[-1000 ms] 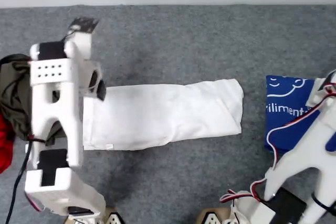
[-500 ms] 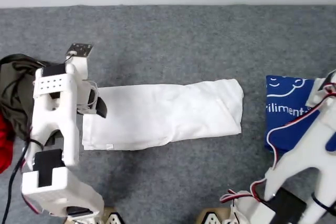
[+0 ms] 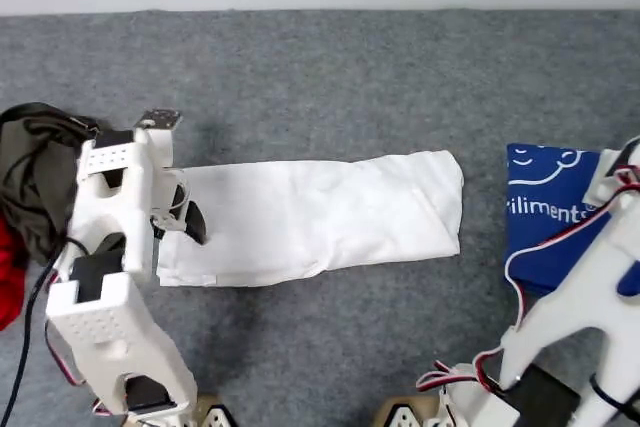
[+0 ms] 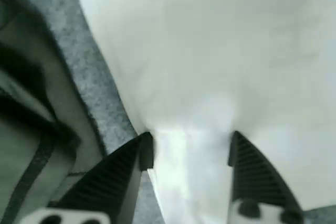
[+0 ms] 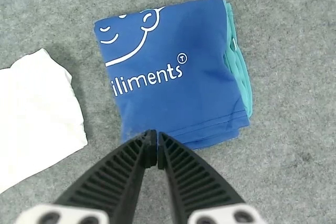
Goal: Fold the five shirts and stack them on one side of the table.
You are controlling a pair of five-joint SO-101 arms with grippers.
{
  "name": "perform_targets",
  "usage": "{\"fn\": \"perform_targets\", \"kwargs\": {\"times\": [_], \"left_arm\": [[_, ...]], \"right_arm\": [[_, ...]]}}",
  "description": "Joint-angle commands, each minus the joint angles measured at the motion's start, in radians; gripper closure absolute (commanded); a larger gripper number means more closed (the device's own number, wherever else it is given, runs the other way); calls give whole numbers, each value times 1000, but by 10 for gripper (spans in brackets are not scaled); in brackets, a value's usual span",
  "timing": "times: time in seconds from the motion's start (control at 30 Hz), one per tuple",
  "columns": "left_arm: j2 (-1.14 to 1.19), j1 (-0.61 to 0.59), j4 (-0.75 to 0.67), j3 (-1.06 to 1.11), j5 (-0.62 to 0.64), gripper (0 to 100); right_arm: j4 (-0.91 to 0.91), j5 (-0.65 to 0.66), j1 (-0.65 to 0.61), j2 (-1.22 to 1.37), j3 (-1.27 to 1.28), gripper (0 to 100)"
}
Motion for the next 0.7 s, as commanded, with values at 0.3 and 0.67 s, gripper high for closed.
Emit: {"fn": "perform_targets", "kwargs": {"times": [0.3,0.67], "left_arm": [[40,12,-26,-50,-18,987],[-57,11,227,-286,-11,987]], "right_arm": [[38,-6,10,-94,-44,989],[38,-5,10,-99,-44,989]]}}
